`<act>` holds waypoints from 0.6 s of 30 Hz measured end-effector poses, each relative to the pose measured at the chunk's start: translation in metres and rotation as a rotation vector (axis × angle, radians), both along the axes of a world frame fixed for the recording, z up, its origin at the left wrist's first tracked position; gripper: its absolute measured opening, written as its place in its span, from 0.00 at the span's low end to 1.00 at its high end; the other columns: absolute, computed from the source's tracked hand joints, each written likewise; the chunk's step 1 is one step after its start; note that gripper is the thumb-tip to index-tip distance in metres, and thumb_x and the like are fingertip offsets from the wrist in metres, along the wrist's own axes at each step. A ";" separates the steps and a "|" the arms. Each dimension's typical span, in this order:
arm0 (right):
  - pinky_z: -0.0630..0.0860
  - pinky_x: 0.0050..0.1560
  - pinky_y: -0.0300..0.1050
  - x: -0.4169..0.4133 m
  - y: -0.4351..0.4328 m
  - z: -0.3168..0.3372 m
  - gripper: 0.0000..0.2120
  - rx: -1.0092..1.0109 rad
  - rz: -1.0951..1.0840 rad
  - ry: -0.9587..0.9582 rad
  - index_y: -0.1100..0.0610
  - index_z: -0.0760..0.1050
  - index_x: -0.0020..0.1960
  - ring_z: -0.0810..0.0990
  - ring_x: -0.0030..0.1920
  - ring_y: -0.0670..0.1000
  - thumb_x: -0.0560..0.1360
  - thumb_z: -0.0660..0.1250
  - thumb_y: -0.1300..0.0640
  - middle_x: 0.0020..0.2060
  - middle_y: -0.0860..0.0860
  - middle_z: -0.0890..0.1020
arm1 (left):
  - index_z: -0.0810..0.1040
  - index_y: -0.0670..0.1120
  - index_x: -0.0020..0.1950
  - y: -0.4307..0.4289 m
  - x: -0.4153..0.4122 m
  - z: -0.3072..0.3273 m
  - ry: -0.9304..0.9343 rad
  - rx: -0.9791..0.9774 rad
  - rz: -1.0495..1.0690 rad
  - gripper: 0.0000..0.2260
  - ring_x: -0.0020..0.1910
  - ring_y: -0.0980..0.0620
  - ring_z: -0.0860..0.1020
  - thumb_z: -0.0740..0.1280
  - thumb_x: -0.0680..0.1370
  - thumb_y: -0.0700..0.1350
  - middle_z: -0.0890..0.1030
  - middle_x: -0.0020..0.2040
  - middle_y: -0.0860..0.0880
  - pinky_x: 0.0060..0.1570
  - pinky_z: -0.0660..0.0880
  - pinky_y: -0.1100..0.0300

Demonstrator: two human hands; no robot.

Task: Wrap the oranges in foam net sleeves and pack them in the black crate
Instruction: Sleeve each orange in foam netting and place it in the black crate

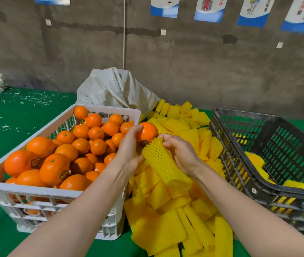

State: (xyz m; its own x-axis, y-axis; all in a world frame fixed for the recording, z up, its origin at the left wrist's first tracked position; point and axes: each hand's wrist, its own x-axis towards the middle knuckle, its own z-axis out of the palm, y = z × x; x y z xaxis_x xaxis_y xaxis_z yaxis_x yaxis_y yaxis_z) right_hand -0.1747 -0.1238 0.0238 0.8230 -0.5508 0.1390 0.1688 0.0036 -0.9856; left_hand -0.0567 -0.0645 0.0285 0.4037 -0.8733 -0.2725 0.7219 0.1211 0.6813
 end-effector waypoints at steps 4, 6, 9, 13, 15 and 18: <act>0.71 0.36 0.38 -0.005 -0.005 0.005 0.14 -0.063 -0.035 0.036 0.62 0.71 0.39 0.73 0.32 0.45 0.74 0.49 0.71 0.31 0.51 0.75 | 0.68 0.41 0.69 -0.005 -0.010 -0.005 -0.006 0.034 0.067 0.21 0.40 0.42 0.82 0.63 0.79 0.49 0.80 0.51 0.37 0.32 0.78 0.53; 0.70 0.35 0.38 -0.008 -0.008 0.006 0.14 -0.073 -0.066 0.042 0.61 0.71 0.38 0.74 0.31 0.43 0.74 0.49 0.71 0.29 0.48 0.76 | 0.68 0.39 0.69 -0.006 -0.012 -0.009 0.016 0.042 0.073 0.21 0.34 0.44 0.83 0.62 0.80 0.49 0.82 0.43 0.38 0.28 0.78 0.54; 0.68 0.35 0.39 -0.009 -0.008 0.004 0.14 -0.106 -0.116 0.064 0.61 0.69 0.36 0.71 0.31 0.45 0.74 0.50 0.71 0.29 0.50 0.74 | 0.69 0.38 0.67 -0.006 -0.015 -0.013 0.018 0.078 0.090 0.20 0.30 0.45 0.83 0.62 0.80 0.49 0.82 0.38 0.39 0.28 0.78 0.54; 0.63 0.37 0.43 -0.017 -0.015 0.006 0.12 -0.187 -0.201 0.096 0.63 0.69 0.42 0.65 0.38 0.52 0.74 0.49 0.73 0.39 0.58 0.68 | 0.68 0.44 0.65 -0.004 -0.014 -0.018 0.055 0.099 0.153 0.18 0.39 0.43 0.81 0.65 0.79 0.49 0.78 0.50 0.39 0.36 0.81 0.49; 0.66 0.42 0.41 -0.021 -0.017 0.006 0.11 -0.332 -0.183 0.164 0.69 0.72 0.46 0.68 0.42 0.51 0.74 0.51 0.74 0.43 0.59 0.70 | 0.69 0.44 0.63 -0.004 -0.016 -0.020 0.051 0.120 0.155 0.16 0.36 0.44 0.82 0.65 0.79 0.49 0.79 0.47 0.40 0.38 0.80 0.50; 0.68 0.46 0.39 -0.013 -0.006 0.008 0.10 -0.454 -0.101 0.236 0.68 0.73 0.45 0.71 0.43 0.47 0.75 0.54 0.74 0.40 0.54 0.74 | 0.72 0.44 0.61 0.001 -0.024 -0.018 0.034 0.160 0.130 0.14 0.24 0.48 0.80 0.63 0.80 0.50 0.81 0.40 0.41 0.20 0.76 0.57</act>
State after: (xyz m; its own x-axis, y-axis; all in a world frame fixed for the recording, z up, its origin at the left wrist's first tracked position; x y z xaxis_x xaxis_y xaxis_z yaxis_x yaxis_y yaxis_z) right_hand -0.1878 -0.1294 0.0319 0.8065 -0.5565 0.1997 -0.0804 -0.4377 -0.8955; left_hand -0.0805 -0.0631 0.0102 0.4987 -0.7588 -0.4189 0.7301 0.1073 0.6749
